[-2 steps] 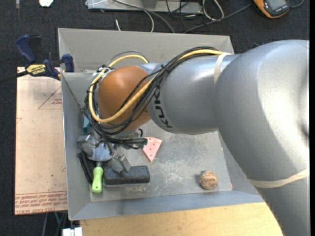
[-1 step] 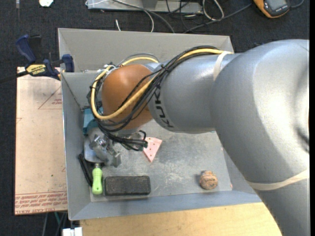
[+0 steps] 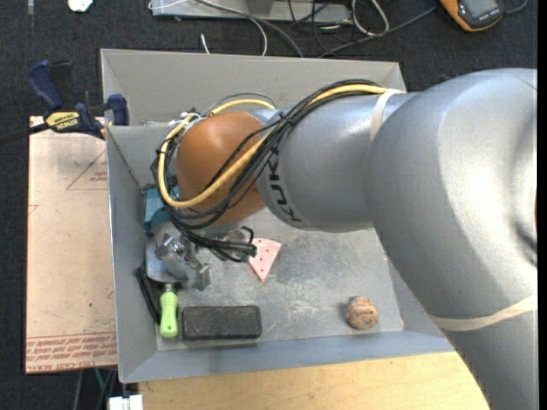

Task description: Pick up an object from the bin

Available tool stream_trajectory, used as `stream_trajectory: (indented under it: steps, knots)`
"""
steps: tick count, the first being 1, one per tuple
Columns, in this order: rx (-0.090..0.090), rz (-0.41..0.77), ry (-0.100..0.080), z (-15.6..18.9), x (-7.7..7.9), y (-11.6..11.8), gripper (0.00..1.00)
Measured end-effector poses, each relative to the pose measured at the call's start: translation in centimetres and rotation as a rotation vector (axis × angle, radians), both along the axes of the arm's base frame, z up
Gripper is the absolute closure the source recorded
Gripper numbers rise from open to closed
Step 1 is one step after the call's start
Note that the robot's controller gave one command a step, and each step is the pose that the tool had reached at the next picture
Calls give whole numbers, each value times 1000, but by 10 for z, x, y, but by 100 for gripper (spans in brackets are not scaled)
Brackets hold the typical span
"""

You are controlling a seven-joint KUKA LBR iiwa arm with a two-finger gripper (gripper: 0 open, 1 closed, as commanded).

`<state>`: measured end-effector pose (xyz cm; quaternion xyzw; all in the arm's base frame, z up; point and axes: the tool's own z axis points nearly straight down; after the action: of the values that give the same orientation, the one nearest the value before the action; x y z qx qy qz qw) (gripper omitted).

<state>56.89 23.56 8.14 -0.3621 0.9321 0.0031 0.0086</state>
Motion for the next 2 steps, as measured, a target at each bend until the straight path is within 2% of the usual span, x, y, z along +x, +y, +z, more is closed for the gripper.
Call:
stream_trajectory:
  steps: [1, 2]
  knots:
    - [9, -382, 2, 36, -7, 12, 0]
    - [8, -383, 3, 36, -7, 12, 0]
